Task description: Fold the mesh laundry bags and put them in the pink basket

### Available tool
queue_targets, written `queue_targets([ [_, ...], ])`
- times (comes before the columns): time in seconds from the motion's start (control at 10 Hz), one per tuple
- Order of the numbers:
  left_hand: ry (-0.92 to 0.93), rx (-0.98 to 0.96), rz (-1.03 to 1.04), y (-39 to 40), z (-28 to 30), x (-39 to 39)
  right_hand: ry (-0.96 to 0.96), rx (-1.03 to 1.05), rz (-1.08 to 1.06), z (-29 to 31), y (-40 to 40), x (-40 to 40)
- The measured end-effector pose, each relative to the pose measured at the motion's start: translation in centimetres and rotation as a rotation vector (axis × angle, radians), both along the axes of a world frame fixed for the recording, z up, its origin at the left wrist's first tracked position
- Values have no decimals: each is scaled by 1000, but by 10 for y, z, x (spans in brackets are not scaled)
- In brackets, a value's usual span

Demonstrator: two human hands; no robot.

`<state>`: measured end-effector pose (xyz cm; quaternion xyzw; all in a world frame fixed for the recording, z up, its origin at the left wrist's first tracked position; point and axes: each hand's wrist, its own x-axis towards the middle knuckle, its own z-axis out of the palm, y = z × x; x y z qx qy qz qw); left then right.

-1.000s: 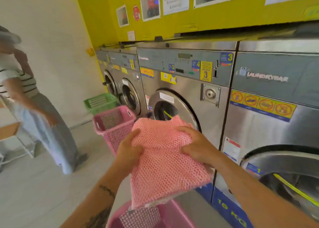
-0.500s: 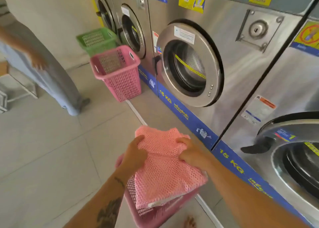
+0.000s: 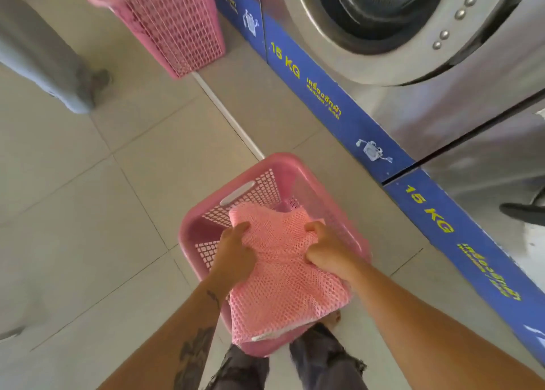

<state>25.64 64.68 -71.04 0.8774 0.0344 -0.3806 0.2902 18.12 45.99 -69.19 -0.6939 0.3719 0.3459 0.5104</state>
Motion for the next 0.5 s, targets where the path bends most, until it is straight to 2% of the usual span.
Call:
queue_targets([
  [0.1, 38, 19, -24, 4, -40, 13, 49, 9, -33, -46, 10, 8],
  [0.2, 72, 59, -84, 8, -104, 30, 94, 27, -106, -119, 20, 17],
  [0.4, 78, 112, -230, 9, -185, 50, 103, 13, -102, -200, 24, 28],
  [0.5, 93, 107, -257, 5, -198, 56, 103, -13, -91, -218, 25, 33],
])
